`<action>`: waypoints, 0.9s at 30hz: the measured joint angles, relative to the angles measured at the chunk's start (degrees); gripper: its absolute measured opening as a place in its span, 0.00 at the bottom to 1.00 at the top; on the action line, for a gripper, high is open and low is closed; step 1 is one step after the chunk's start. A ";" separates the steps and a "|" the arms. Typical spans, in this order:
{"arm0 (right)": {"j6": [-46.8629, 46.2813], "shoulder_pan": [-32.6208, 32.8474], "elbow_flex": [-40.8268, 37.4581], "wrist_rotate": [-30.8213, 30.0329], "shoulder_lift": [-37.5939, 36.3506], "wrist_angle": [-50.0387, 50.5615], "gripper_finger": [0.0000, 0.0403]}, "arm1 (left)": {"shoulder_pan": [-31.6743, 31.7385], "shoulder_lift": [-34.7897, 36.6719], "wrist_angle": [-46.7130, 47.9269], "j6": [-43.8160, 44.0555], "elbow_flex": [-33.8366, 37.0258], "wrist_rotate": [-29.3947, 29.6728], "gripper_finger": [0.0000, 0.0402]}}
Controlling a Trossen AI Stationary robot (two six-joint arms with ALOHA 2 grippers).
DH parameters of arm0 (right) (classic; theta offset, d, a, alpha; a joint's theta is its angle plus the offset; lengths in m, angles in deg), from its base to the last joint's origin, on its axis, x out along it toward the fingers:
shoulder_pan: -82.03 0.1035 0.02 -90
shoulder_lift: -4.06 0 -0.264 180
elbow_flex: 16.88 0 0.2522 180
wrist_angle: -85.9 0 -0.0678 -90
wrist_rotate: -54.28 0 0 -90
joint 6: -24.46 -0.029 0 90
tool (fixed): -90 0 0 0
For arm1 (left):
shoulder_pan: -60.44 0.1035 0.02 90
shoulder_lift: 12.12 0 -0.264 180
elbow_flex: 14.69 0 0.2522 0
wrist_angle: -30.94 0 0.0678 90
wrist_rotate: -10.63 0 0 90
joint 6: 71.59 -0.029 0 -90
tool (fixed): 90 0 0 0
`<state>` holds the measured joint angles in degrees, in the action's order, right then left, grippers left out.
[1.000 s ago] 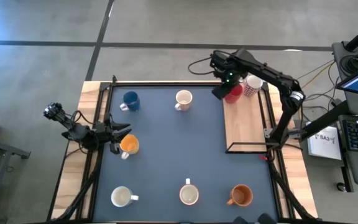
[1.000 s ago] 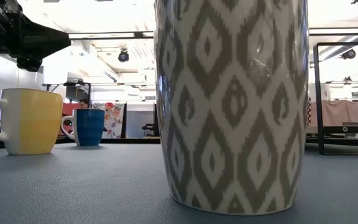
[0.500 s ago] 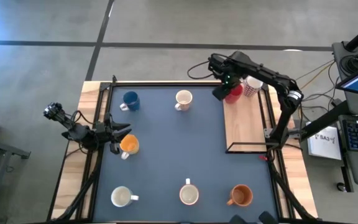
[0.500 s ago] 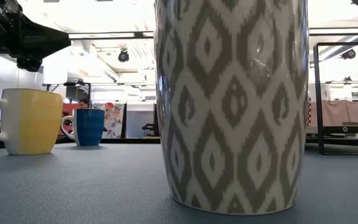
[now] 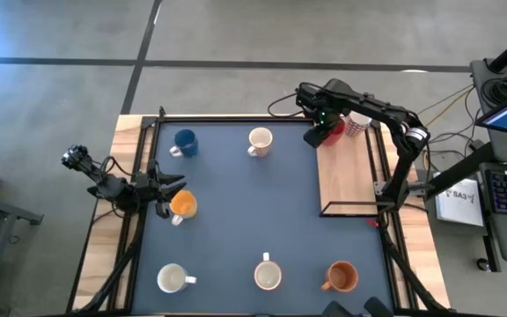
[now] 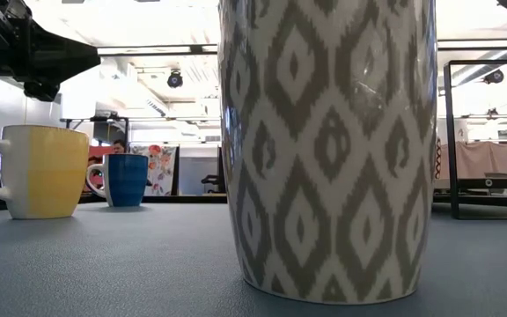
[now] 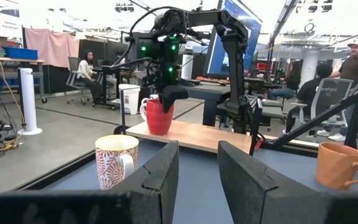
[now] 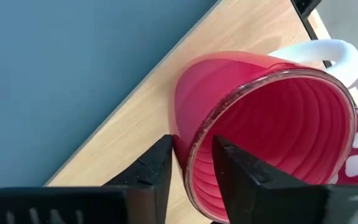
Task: Place coffee mugs
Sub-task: Put the red mug on the shelf
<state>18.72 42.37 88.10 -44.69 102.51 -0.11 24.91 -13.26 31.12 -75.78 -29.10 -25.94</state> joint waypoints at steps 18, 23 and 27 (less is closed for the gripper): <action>13.07 -1.62 0.00 0.22 -0.04 -0.26 0.04 | -0.02 0.00 0.00 0.00 0.00 0.00 0.24; 17.95 -1.78 0.00 0.19 -0.05 -1.13 0.04 | -0.01 0.00 0.00 0.00 0.01 0.00 0.24; 20.08 -2.19 0.00 0.11 -0.06 -2.47 0.04 | -0.01 0.00 0.00 0.00 0.01 0.00 0.24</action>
<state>38.79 40.18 88.10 -44.57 102.45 -2.58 24.90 -13.26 31.12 -75.78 -29.09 -25.94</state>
